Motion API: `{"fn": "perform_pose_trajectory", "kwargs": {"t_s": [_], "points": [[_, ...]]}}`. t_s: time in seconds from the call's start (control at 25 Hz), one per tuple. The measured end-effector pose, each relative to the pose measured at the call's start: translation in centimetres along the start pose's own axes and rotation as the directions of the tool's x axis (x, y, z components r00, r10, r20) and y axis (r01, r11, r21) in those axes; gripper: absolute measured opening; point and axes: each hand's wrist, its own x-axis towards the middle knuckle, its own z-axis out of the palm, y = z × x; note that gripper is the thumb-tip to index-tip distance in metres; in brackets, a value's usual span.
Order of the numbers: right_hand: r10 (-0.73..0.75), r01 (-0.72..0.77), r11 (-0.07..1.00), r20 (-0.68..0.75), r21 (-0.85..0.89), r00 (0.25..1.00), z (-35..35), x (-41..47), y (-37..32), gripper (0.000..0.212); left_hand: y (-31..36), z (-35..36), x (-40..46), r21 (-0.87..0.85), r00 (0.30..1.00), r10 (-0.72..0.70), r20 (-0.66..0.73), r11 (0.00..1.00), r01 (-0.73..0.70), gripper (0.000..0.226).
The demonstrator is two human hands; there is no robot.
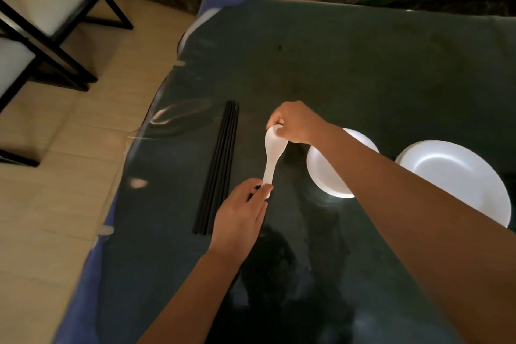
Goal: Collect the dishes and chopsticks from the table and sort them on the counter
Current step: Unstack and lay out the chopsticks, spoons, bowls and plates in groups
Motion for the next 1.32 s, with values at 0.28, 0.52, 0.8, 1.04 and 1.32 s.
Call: {"fn": "perform_pose_trajectory", "kwargs": {"t_s": [0.28,0.52,0.8,1.04,1.32], "points": [[0.023,-0.023,1.0,-0.003,0.01,1.0,-0.1,0.3,1.0,0.029,0.5,-0.3,1.0,0.003,1.0,-0.017,-0.021,1.0,0.017,0.036],[-0.2,0.166,0.97,-0.195,-0.178,0.96,-0.3,2.5,-1.1,0.048,-2.5,-3.7,-2.5,0.198,0.919,-0.393,-0.016,0.9,0.388,0.075],[-0.517,0.536,0.641,0.207,-0.55,0.831,1.7,5.7,-4.9,0.05,-3.3,-3.4,-3.2,0.086,0.9,-0.433,0.051,0.9,0.428,0.062],[-0.53,0.544,0.561,0.234,-0.624,0.815,1.1,6.0,-3.6,0.04,-3.1,-3.4,-2.1,-0.044,0.907,-0.408,0.105,0.909,0.415,0.064],[-0.528,0.538,0.555,0.232,-0.635,0.817,0.7,5.7,-3.4,0.04,-9.9,-5.8,-1.9,0.06,0.925,0.185,0.331,0.974,-0.217,0.086]]}}
